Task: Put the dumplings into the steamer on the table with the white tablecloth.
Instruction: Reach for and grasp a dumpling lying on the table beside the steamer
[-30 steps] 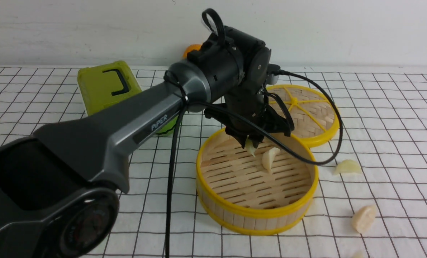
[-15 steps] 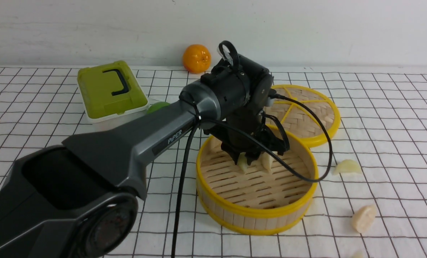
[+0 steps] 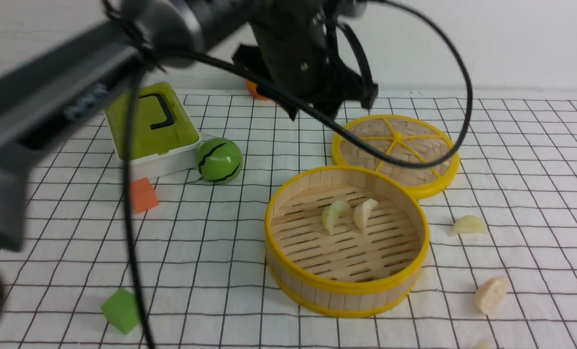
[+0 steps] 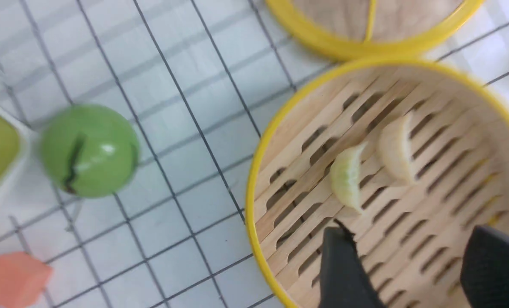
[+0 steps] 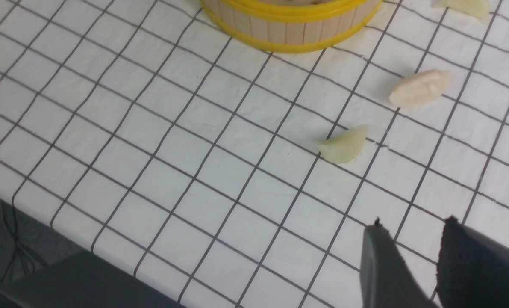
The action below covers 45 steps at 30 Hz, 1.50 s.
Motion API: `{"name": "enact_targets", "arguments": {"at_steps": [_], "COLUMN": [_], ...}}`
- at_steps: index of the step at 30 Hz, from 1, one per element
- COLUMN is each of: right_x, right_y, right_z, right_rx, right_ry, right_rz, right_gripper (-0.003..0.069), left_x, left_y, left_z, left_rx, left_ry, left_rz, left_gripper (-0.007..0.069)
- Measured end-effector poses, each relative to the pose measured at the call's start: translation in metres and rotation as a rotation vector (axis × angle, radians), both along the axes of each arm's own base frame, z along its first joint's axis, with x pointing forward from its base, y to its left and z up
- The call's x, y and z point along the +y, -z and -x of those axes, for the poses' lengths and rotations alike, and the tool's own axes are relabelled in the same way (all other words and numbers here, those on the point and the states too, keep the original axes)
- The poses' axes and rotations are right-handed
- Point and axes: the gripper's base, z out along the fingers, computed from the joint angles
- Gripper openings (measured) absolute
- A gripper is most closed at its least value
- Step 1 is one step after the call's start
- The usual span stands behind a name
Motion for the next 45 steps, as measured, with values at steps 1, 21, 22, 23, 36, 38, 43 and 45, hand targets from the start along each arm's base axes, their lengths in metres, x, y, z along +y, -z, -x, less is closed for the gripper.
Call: {"name": "enact_targets", "arguments": {"at_steps": [1, 21, 22, 23, 36, 38, 43, 45], "right_x": [0.003, 0.042, 0.042, 0.044, 0.026, 0.017, 0.007, 0.01], "right_y": [0.001, 0.042, 0.043, 0.05, 0.104, 0.111, 0.125, 0.133], "right_z": [-0.004, -0.094, -0.095, -0.103, -0.15, -0.165, -0.188, -0.195], "right_rx": [0.019, 0.312, 0.316, 0.339, 0.362, 0.364, 0.391, 0.421], "right_ry": [-0.015, 0.05, 0.054, 0.082, 0.443, 0.509, 0.579, 0.573], "right_rz": [0.007, 0.123, 0.124, 0.139, 0.112, 0.079, 0.053, 0.047], "right_gripper": [0.0201, 0.028, 0.028, 0.0302, 0.0447, 0.045, 0.045, 0.045], "left_x": [0.01, 0.157, 0.157, 0.161, 0.163, 0.163, 0.162, 0.162], "left_y": [-0.017, 0.061, 0.063, 0.07, 0.086, 0.086, 0.086, 0.086], "left_z": [0.013, 0.203, 0.203, 0.211, 0.228, 0.227, 0.227, 0.227], "left_rx": [-0.029, 0.198, 0.204, 0.213, 0.273, 0.268, 0.256, 0.254], "left_ry": [0.002, -0.06, -0.06, -0.057, -0.033, -0.03, -0.015, -0.011], "left_rz": [0.021, -0.015, -0.017, -0.004, 0.082, 0.086, 0.084, 0.083], "left_gripper": [0.0325, 0.002, 0.002, 0.002, 0.002, 0.002, 0.002, 0.0024]}}
